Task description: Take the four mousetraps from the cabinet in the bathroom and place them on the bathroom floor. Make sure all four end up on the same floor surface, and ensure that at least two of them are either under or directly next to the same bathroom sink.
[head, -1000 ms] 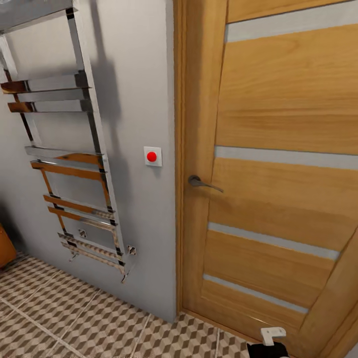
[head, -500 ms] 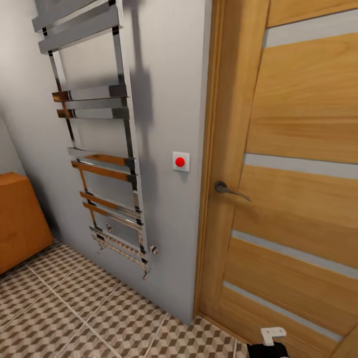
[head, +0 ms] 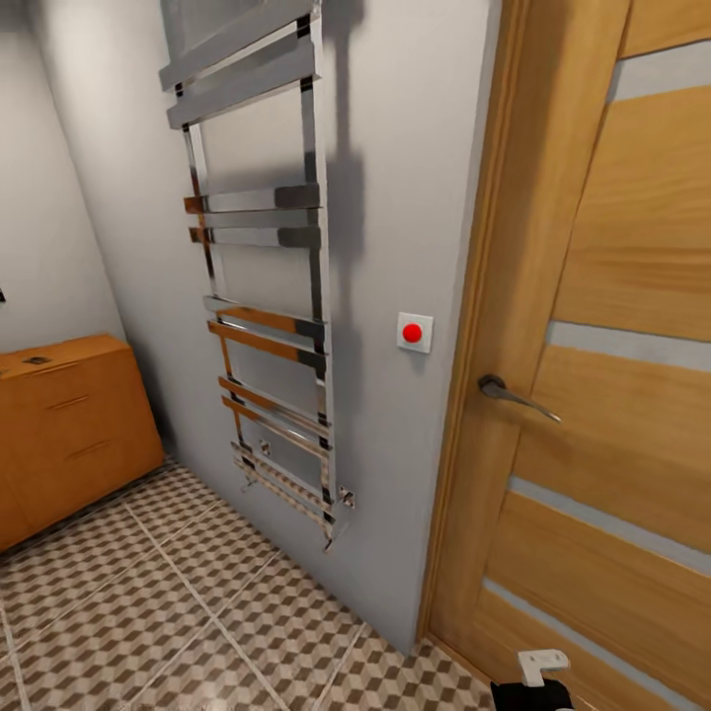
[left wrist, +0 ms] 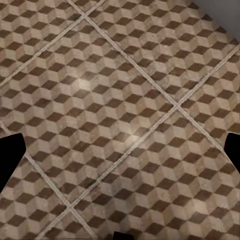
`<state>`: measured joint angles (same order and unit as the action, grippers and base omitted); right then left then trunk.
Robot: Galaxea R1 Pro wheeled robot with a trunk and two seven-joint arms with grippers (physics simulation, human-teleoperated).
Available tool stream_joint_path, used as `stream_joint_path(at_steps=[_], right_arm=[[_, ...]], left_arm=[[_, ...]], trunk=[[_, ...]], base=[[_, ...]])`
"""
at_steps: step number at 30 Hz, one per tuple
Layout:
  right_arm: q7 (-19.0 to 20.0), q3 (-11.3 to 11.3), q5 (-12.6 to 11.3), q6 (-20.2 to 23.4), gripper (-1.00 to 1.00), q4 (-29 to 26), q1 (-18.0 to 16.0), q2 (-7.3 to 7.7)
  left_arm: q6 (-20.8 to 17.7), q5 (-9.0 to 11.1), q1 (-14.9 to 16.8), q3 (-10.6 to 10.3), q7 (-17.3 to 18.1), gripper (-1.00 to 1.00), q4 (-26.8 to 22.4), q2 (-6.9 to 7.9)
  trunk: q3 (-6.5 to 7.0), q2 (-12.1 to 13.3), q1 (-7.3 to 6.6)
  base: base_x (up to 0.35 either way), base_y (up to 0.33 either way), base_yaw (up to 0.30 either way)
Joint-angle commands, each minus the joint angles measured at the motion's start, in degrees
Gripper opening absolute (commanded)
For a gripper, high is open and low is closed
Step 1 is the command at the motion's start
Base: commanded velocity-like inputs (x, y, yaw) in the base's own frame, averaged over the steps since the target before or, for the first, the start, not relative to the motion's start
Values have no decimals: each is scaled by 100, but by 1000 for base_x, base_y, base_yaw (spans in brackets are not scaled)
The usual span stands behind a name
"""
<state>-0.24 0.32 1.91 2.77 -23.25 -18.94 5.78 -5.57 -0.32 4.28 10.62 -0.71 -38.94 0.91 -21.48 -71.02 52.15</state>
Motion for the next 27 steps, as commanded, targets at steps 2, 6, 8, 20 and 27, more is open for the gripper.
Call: stream_joint_path(at_steps=[2,6,8,20,27], right_arm=[[-2,3,20,27,100,-13,3,2],[-2,3,20,30,100,-13,3,2],[-2,3,20,29,100,-13,3,2],[-3,3,20,27,100,-13,4,2],[-2,3,20,28,100,-13,1,2]], left_arm=[[-32,-3,3,2,-8,100,-8,-2],[-32,-3,3,2,-8,100,-8,0],[-32,-3,3,2,-8,100,-8,0],[-32,-3,3,2,-8,100,-8,5],[-32,-3,3,2,-8,100,-8,0]], trunk=[[30,78,-45],[102,238,-132],[138,318,-176],[353,800,-440],[479,1080,-594]], base=[[0,0,300],[0,0,300],[0,0,300],[0,0,300],[0,0,300]])
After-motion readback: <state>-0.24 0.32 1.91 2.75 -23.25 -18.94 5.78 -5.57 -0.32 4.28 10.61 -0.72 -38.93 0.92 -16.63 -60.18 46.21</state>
